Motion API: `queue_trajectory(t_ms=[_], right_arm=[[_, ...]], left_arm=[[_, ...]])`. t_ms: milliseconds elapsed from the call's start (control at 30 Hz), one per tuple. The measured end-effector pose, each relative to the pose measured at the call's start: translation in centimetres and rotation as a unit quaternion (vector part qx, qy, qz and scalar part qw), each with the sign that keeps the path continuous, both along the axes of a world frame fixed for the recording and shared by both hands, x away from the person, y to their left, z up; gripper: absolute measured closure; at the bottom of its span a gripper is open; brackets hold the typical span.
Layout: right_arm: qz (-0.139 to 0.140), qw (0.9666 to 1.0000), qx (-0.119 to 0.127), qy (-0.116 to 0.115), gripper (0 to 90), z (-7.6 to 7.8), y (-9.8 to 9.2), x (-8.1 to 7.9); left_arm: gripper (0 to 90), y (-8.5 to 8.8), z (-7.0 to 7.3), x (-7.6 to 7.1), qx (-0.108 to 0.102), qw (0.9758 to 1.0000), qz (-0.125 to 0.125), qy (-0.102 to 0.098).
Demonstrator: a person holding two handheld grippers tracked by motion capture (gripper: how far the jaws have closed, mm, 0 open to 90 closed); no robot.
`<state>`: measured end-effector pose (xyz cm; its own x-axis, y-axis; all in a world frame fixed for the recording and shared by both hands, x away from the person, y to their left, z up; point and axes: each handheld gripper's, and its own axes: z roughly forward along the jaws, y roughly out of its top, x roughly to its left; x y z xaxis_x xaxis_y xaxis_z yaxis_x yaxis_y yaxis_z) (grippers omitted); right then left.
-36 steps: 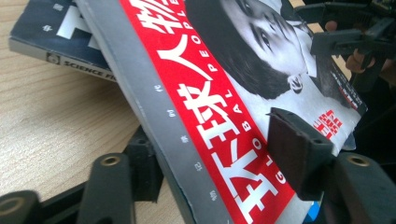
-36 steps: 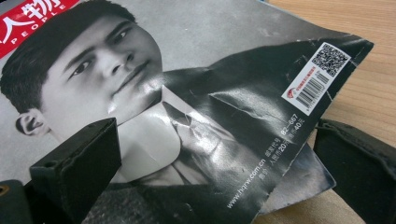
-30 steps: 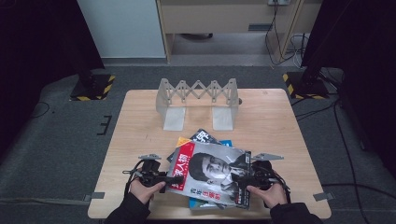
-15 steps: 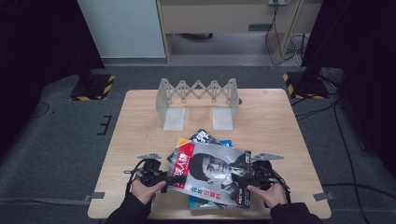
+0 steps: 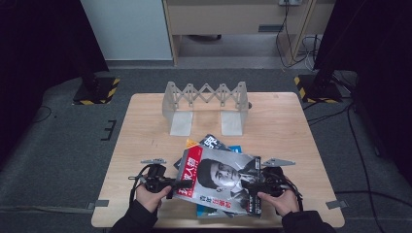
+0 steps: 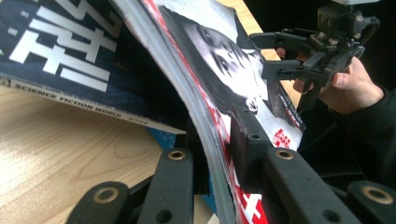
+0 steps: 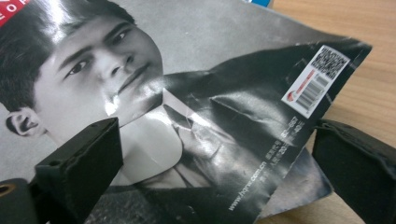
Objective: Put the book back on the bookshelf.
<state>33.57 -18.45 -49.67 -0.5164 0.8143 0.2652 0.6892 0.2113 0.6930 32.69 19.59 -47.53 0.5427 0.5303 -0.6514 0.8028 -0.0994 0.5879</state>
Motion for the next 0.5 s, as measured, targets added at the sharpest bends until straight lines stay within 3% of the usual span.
queue_trajectory(t_ms=[300, 500], right_arm=[[-0.007, 0.9998, -0.003, -0.015, 5.1, 0.4, -0.6, 0.2], [-0.034, 0.9988, 0.007, -0.036, 5.3, 1.1, -1.8, 0.4]], left_arm=[[83.4, -0.1, 0.8, 0.1, -0.018, 0.9997, 0.015, -0.009], [85.1, -0.3, 1.4, 0.1, -0.028, 0.9992, 0.022, -0.019]])
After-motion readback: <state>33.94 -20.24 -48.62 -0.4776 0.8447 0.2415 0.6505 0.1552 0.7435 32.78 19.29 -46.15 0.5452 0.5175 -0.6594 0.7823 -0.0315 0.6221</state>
